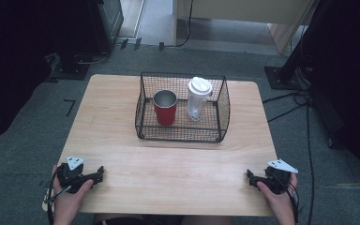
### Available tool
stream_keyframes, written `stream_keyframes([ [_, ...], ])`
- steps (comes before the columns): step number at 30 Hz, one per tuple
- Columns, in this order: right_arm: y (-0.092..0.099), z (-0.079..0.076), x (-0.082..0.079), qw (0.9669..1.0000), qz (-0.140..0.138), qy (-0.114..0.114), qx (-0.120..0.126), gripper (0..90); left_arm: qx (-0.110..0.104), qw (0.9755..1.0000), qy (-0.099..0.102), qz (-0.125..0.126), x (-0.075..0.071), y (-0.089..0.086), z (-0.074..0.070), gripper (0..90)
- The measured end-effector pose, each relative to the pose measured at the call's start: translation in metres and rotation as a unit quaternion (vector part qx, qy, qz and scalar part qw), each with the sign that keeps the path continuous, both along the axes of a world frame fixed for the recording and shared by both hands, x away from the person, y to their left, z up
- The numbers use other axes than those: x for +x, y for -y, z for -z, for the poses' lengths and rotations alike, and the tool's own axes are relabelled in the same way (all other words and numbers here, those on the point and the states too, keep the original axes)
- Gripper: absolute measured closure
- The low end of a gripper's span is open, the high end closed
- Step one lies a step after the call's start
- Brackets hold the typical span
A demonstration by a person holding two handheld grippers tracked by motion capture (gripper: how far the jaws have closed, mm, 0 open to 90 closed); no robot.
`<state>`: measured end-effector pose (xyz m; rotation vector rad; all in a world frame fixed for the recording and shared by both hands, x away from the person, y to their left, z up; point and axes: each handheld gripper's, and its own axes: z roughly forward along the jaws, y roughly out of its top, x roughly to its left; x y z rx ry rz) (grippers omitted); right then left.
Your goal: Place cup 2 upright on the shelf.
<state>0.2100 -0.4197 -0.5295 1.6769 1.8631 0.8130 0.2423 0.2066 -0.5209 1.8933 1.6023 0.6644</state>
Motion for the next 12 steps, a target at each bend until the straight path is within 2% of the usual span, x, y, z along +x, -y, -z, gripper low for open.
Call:
stream_keyframes([
  [10,0.0001,0.0000,0.0000,1.0000,0.000,0.000,0.001,0.0,-0.001,1.0000,0.000,-0.001,0.0000,0.0001,0.0001,1.6],
  [12,0.0006,0.0001,0.0000,1.0000,0.002,0.001,0.000,0.0,-0.001,0.9999,0.000,-0.013,0.0008,0.0022,0.0000,1.5],
])
